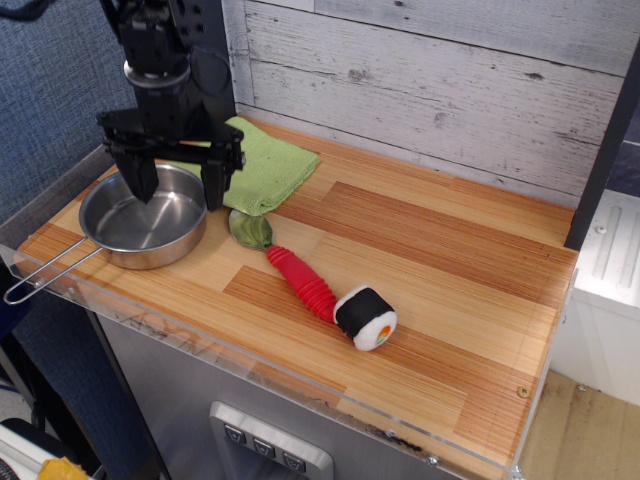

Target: PICK UP THE VESSEL PUT ON THE ANOTHER SIDE OF THE TABLE

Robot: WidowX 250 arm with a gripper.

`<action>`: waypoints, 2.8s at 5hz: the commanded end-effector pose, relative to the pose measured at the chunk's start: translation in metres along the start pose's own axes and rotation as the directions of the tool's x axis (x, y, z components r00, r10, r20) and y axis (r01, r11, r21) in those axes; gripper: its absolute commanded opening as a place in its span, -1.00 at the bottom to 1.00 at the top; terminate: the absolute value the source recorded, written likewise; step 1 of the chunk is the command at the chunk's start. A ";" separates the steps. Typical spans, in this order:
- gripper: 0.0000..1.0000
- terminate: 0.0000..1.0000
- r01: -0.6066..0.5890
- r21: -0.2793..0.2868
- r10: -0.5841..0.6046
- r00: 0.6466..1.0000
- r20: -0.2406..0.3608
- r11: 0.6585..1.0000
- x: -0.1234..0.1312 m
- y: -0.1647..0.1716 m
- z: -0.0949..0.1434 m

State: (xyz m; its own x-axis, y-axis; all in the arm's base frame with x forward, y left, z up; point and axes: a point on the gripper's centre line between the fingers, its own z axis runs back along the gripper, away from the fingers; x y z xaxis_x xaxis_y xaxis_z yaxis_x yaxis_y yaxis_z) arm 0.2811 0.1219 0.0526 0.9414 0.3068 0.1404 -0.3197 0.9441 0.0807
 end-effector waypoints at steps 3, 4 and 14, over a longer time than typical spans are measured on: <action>1.00 -1.00 0.045 0.086 -0.039 0.997 -0.067 0.995 -0.018 0.013 -0.041; -1.00 -1.00 0.022 0.075 -0.019 0.999 -0.044 0.997 -0.014 0.015 -0.037; -1.00 -1.00 -0.084 -0.046 0.085 0.996 0.020 0.995 0.042 -0.086 0.069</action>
State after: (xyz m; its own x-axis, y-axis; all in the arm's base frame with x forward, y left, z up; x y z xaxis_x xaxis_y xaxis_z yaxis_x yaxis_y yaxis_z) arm 0.3394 0.0402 0.1022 0.9167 0.3821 0.1171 -0.3880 0.9211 0.0316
